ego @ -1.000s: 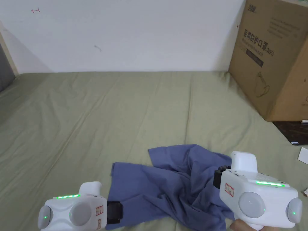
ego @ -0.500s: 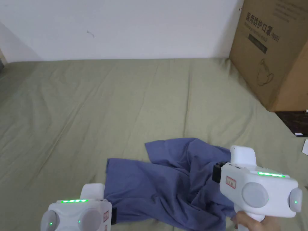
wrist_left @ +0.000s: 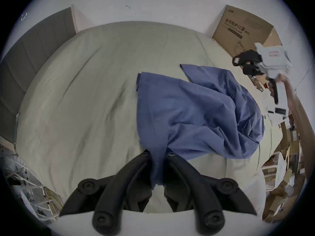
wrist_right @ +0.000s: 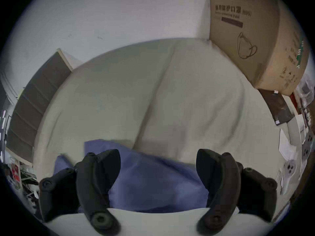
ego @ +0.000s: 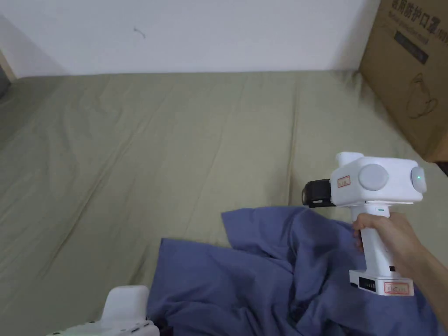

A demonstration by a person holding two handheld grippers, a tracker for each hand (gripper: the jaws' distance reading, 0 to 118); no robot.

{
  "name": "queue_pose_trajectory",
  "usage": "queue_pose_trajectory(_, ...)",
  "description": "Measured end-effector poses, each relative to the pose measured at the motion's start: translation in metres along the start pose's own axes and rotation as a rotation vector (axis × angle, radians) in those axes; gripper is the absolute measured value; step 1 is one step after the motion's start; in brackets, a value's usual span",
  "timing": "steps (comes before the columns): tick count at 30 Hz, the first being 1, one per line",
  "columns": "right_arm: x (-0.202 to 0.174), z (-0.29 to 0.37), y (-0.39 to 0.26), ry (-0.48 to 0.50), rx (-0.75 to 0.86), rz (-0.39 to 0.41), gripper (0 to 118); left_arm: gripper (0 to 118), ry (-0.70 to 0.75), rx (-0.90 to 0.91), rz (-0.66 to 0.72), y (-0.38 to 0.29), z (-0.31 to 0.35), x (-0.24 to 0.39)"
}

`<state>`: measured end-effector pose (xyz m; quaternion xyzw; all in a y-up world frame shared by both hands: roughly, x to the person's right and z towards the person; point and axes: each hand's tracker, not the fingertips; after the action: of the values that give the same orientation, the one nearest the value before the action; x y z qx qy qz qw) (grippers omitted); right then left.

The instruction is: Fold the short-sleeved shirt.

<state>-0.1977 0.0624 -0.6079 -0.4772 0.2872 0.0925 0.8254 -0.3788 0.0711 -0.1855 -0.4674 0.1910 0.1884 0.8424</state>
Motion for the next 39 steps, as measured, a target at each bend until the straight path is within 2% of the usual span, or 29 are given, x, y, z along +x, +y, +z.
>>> queue_pose_trajectory(3,0.003,-0.027,-0.006,0.050,-0.088,-0.018,94,10,0.001,-0.011,0.001,0.002,-0.003,-0.001)
queue_pose_trajectory(5,-0.003,-0.044,-0.017,0.067,-0.151,0.033,93,10,0.001,-0.017,0.006,0.004,-0.006,-0.001)
queue_pose_trajectory(7,-0.012,-0.056,-0.034,-0.001,-0.215,0.094,84,10,0.004,-0.024,0.009,0.005,-0.008,-0.001)
queue_pose_trajectory(8,-0.016,-0.057,-0.042,-0.039,-0.171,0.138,83,10,0.006,-0.025,0.005,0.005,-0.009,-0.001)
queue_pose_trajectory(9,-0.021,-0.050,-0.040,-0.032,-0.119,0.151,79,10,0.014,-0.034,-0.004,0.006,-0.010,0.000)
queue_pose_trajectory(11,-0.019,-0.049,-0.034,-0.021,-0.148,0.124,51,10,0.014,-0.030,-0.022,0.006,-0.009,0.001)
queue_pose_trajectory(12,-0.021,-0.047,-0.033,-0.021,-0.143,0.143,51,10,0.012,-0.030,-0.021,0.006,-0.009,0.001)
queue_pose_trajectory(13,-0.024,-0.044,-0.033,-0.033,-0.131,0.165,43,10,0.007,-0.030,-0.016,0.007,-0.009,0.001)
queue_pose_trajectory(14,-0.025,-0.042,-0.032,-0.057,-0.115,0.175,11,10,0.002,-0.025,-0.010,0.007,-0.008,0.000)
queue_pose_trajectory(15,-0.025,-0.039,-0.030,-0.043,-0.127,0.152,4,10,0.002,-0.028,0.002,0.007,-0.006,-0.001)
queue_pose_trajectory(18,-0.021,-0.025,-0.028,-0.033,-0.118,0.109,4,10,-0.009,-0.007,0.011,0.011,0.002,-0.004)
queue_pose_trajectory(21,-0.009,0.009,-0.019,-0.002,-0.054,0.018,4,10,-0.018,0.032,0.020,0.021,0.014,-0.007)
queue_pose_trajectory(26,0.015,0.092,0.010,-0.074,0.083,0.041,4,10,0.026,0.174,-0.042,0.062,0.045,-0.011)
queue_pose_trajectory(29,0.029,0.155,0.023,-0.118,0.166,0.014,4,10,0.033,0.259,-0.026,0.095,0.071,-0.021)
queue_pose_trajectory(35,0.071,0.274,0.049,-0.149,0.353,-0.139,4,9,0.106,0.391,-0.043,0.161,0.129,-0.040)
queue_pose_trajectory(37,0.084,0.306,0.054,-0.140,0.413,-0.203,4,9,0.102,0.424,-0.039,0.178,0.149,-0.049)
queue_pose_trajectory(39,0.096,0.335,0.060,-0.091,0.449,-0.270,4,9,0.140,0.462,-0.051,0.195,0.170,-0.058)
